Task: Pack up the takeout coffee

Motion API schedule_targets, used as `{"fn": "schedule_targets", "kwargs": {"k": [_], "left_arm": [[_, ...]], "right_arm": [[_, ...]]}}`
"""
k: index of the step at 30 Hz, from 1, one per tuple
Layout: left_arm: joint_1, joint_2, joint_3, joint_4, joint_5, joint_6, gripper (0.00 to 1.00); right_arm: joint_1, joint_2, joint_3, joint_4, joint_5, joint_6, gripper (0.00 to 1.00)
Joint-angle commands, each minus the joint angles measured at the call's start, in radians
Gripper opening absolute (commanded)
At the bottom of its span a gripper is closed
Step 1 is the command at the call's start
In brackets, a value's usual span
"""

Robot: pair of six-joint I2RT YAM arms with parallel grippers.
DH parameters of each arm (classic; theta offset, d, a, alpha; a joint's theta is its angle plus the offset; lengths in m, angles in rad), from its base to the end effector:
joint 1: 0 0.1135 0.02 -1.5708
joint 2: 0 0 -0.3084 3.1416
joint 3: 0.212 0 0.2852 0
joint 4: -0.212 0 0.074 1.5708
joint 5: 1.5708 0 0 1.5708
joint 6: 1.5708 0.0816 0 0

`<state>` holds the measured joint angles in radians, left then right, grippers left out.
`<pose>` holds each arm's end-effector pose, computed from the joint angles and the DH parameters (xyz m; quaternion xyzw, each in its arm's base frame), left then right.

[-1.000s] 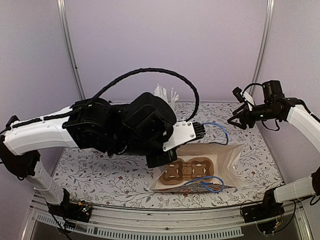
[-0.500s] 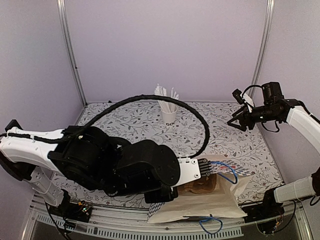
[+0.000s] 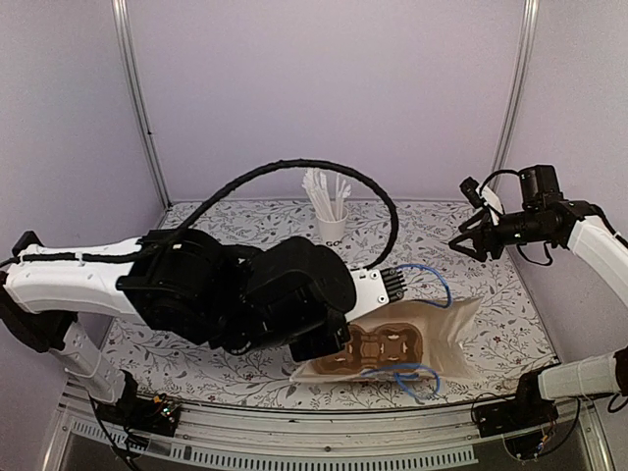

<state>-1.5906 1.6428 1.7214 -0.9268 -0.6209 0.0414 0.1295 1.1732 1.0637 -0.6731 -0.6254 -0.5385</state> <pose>0.0394 -0.4091 0.3975 0.5748 0.6889 -0.0312 0.4404 0.2751 0.0840 0.3282 -0.3996 0.7913 0.2039 0.4154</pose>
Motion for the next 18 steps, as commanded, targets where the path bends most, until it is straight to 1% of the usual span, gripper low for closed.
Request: {"fn": "schedule_targets", "kwargs": {"k": [1,2,3,4,7,9,11,14,17,18], "left_arm": [[0.137,-0.051,-0.061,0.112,0.011,0.06,0.22],[0.166,-0.059,-0.073,0.137,0.018,0.071,0.31],[0.194,-0.068,-0.084,0.162,0.026,0.081,0.37],[0.22,-0.077,-0.096,0.184,0.036,0.093,0.41],[0.282,-0.104,-0.109,0.239,0.06,0.11,0.47],[0.306,-0.124,-0.102,0.254,0.067,0.112,0.5],[0.323,-0.147,-0.088,0.253,0.059,0.102,0.56],[0.369,-0.202,-0.069,0.223,0.059,0.033,0.69],[0.464,-0.257,-0.06,0.134,0.051,-0.096,0.83],[0.507,-0.271,-0.057,0.087,0.061,-0.138,0.85]], "right_arm": [[-0.014,-0.023,-0.014,0.02,0.002,0.007,0.64],[-0.018,-0.024,-0.014,0.022,0.0,0.008,0.64],[-0.02,-0.028,-0.018,0.024,-0.001,0.008,0.65],[-0.021,-0.031,-0.022,0.026,-0.003,0.008,0.65],[-0.027,-0.04,-0.031,0.033,-0.004,0.009,0.64],[-0.03,-0.045,-0.036,0.036,-0.003,0.008,0.64],[-0.034,-0.049,-0.042,0.042,-0.006,0.009,0.65],[-0.037,-0.051,-0.044,0.044,-0.019,0.012,0.65],[-0.04,-0.053,-0.047,0.049,-0.023,0.011,0.65],[-0.039,-0.056,-0.051,0.053,-0.025,0.011,0.65]]}}
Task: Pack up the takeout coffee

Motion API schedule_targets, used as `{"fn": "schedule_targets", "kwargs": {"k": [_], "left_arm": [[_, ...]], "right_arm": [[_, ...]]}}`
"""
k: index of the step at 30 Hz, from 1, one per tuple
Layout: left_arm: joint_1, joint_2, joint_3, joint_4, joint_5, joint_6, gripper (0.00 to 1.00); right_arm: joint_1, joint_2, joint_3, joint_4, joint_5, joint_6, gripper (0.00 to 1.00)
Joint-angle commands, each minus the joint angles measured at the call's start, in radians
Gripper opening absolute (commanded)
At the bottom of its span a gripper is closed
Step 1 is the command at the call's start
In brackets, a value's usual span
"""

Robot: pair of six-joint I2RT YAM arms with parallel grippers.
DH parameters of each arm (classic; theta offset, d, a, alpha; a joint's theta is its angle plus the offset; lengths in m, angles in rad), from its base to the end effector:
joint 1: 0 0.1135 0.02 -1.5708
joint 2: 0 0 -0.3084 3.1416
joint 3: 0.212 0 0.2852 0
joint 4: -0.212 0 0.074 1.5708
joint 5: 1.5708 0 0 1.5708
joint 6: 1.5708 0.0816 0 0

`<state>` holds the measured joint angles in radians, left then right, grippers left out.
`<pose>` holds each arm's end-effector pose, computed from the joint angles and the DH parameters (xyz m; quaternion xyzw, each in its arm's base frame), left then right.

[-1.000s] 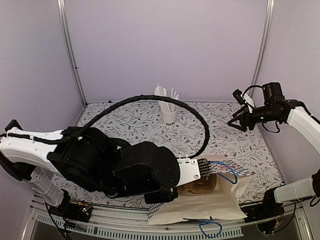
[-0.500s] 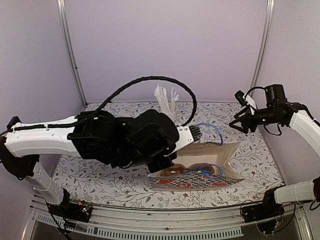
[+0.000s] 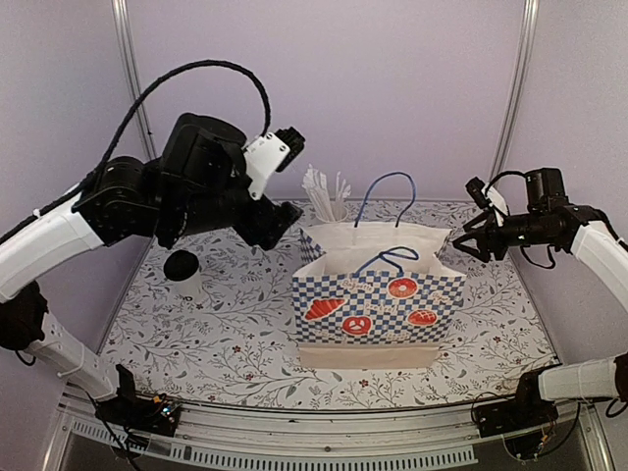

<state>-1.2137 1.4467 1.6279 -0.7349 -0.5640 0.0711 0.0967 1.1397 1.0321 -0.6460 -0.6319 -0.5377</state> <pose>0.1691 -0.3285 0.4536 0.3942 0.7529 -0.0484 0.5248 0.2708 0.0747 0.3277 -0.3894 0.7902 0.1956 0.4309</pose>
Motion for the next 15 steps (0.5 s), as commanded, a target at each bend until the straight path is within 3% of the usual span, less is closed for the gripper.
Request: {"fn": "schedule_targets", "kwargs": {"k": [1,7,12,15], "left_arm": [[0.173,-0.086,0.038,-0.151,0.018,-0.209,0.86],[0.493,-0.148,-0.054,-0.291,0.156,-0.357,0.88],[0.742,-0.197,-0.23,-0.209,0.323,-0.373,0.91],[0.826,-0.19,-0.299,-0.159,0.423,-0.355,0.93]], "right_arm": [[-0.007,-0.024,-0.025,0.033,-0.018,0.009,0.65],[-0.007,-0.01,-0.038,0.055,-0.032,0.007,0.65],[-0.006,0.023,-0.005,0.041,-0.048,0.007,0.67],[-0.007,0.022,0.073,-0.024,-0.052,-0.018,0.69]]}}
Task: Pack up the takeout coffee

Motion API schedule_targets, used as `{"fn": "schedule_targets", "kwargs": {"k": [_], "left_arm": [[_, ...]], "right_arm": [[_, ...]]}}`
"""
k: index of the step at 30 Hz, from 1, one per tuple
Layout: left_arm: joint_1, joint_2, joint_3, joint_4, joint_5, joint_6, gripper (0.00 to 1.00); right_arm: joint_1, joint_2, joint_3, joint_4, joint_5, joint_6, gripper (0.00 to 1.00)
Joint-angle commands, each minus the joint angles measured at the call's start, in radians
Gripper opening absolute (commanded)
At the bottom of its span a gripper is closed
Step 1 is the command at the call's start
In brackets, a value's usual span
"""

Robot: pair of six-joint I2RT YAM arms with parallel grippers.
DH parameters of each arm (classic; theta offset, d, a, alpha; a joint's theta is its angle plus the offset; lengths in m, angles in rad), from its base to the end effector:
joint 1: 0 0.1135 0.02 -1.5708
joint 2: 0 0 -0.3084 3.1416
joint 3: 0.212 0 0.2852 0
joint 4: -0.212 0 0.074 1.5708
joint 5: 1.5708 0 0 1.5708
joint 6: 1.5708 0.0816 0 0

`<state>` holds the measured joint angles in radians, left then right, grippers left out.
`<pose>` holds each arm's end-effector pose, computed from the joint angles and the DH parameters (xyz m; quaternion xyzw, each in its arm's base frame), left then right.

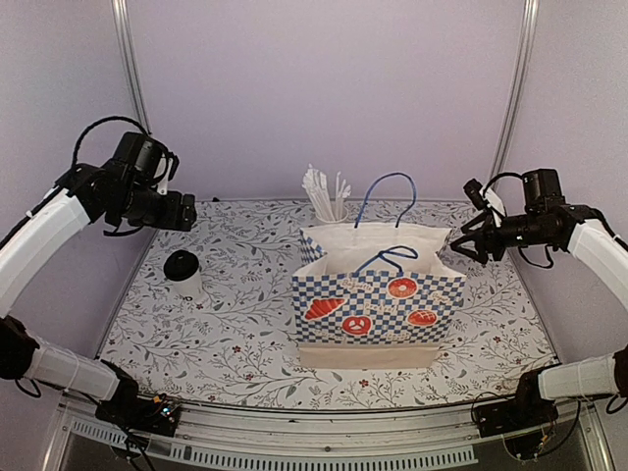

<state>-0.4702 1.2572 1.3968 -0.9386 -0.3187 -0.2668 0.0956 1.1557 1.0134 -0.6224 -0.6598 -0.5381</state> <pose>0.2775 -0.1123 0.3965 0.0335 0.9161 0.0033 0.3996 0.2740 0.0765 0.3197 -0.3919 0.7874 0.2093 0.4274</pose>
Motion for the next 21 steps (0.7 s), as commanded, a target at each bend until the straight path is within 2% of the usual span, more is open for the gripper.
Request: {"fn": "schedule_targets", "kwargs": {"k": [1,5,8,13,16,21], "left_arm": [[0.092,0.004,-0.084,0.061,0.189,-0.009,0.93],[0.103,0.027,-0.111,0.09,0.236,0.011,0.9],[0.103,0.049,-0.1,0.088,0.267,0.014,0.87],[0.1,0.047,-0.092,0.115,0.34,-0.022,0.85],[0.098,0.029,-0.106,0.134,0.369,-0.041,0.84],[0.092,-0.001,-0.132,0.14,0.4,-0.049,0.82]], "right_arm": [[-0.005,0.0,0.125,-0.08,-0.042,-0.031,0.7],[-0.004,-0.048,0.224,-0.157,-0.159,-0.082,0.74],[0.021,-0.03,0.32,-0.195,-0.162,-0.091,0.76],[0.1,0.157,0.526,-0.352,-0.139,-0.155,0.75],[0.176,0.26,0.61,-0.425,-0.074,-0.18,0.72],[0.232,0.363,0.665,-0.48,-0.052,-0.214,0.68]]}}
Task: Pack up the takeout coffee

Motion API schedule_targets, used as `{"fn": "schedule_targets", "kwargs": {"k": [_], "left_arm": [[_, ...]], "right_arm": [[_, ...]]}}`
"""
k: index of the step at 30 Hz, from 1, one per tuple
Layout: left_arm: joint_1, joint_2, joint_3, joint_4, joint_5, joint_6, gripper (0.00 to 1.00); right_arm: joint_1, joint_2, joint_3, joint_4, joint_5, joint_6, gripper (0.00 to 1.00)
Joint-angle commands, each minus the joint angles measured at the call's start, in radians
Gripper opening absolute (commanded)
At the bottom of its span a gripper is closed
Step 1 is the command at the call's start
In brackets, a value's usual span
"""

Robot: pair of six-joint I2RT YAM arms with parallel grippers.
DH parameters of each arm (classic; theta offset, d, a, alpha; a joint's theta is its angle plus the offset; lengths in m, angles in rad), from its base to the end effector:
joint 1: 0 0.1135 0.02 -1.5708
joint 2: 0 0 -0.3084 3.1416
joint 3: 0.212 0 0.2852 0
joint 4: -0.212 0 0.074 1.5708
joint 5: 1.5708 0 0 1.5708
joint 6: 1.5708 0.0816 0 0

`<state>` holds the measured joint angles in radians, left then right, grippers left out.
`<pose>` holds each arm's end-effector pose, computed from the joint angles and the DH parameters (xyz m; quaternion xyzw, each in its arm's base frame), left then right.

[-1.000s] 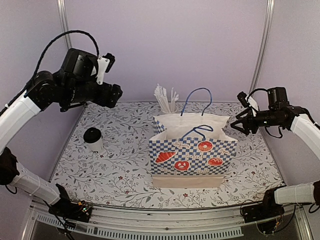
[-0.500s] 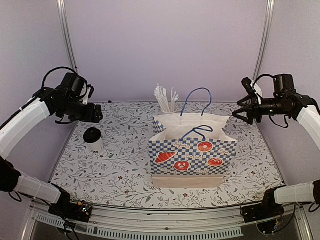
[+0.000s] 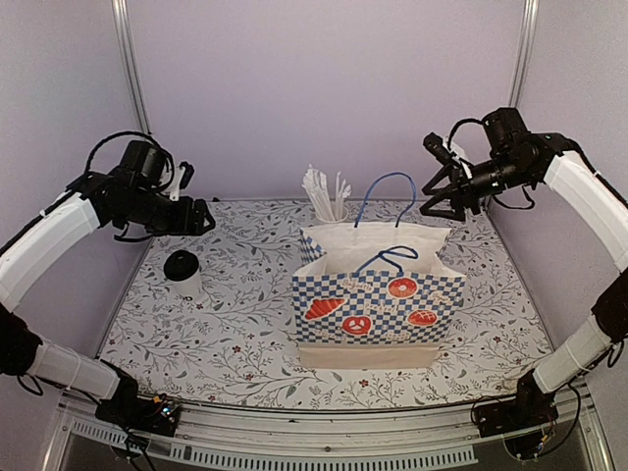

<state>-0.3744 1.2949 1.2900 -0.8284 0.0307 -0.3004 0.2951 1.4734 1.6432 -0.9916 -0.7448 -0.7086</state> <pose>0.2966 -0.1193 0.3537 0.0400 0.9318 -0.1328 0.3353 0.3149 0.1535 0.4286 -0.5337 0.6960 0.2615 0.4030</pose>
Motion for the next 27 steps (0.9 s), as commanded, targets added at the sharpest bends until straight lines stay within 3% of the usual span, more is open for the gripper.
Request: {"fn": "schedule_targets", "kwargs": {"k": [1,7,10,17,27], "left_arm": [[-0.003,-0.043,-0.031,0.032,0.054,-0.013,0.81],[-0.004,-0.035,-0.05,0.048,0.061,0.007,0.8],[-0.004,-0.025,-0.051,0.063,0.068,0.016,0.81],[-0.004,-0.003,-0.051,0.066,0.004,0.039,0.8],[0.04,0.069,-0.064,-0.038,-0.162,-0.002,0.89]], "right_arm": [[0.041,0.053,0.035,-0.115,0.034,-0.046,0.67],[0.092,0.11,0.043,-0.123,0.068,-0.035,0.6],[0.122,0.148,0.062,-0.139,0.083,-0.032,0.51],[0.148,0.214,0.125,-0.135,0.083,-0.014,0.01],[0.147,0.326,0.307,-0.093,0.132,0.006,0.0]]}}
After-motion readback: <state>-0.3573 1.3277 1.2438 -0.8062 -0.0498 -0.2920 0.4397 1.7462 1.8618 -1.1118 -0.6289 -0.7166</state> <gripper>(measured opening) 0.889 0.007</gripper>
